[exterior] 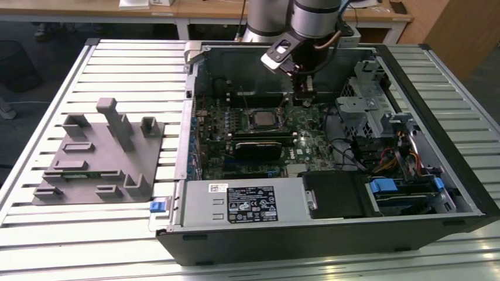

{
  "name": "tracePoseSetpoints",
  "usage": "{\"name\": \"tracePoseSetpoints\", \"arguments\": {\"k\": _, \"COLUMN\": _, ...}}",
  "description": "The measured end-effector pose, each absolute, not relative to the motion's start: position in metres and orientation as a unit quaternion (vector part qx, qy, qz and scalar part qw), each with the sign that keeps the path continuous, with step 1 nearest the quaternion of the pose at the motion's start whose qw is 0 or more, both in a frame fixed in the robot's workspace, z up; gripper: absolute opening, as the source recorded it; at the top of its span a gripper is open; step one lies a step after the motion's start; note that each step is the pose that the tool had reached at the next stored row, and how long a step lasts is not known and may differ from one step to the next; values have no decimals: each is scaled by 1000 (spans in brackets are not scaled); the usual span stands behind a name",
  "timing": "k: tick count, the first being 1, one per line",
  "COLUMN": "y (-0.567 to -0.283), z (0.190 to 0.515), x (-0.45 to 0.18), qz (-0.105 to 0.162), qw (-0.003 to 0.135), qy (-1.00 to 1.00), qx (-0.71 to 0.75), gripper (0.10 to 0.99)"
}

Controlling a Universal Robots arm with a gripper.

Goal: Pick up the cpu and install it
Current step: 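Close the cpu cover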

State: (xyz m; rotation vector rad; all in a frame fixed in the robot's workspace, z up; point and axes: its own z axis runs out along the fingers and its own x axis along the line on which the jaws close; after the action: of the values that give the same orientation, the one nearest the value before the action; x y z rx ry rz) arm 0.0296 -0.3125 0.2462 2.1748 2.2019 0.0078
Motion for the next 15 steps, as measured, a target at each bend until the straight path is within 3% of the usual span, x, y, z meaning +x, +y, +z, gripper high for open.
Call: {"name": "tracePoseSetpoints", "arguments": {"k": 15, "y": -313, "z": 242, "x": 22, "qz": 2, "qw": 23, "qy": 711, "qx": 703, "gripper": 106}}
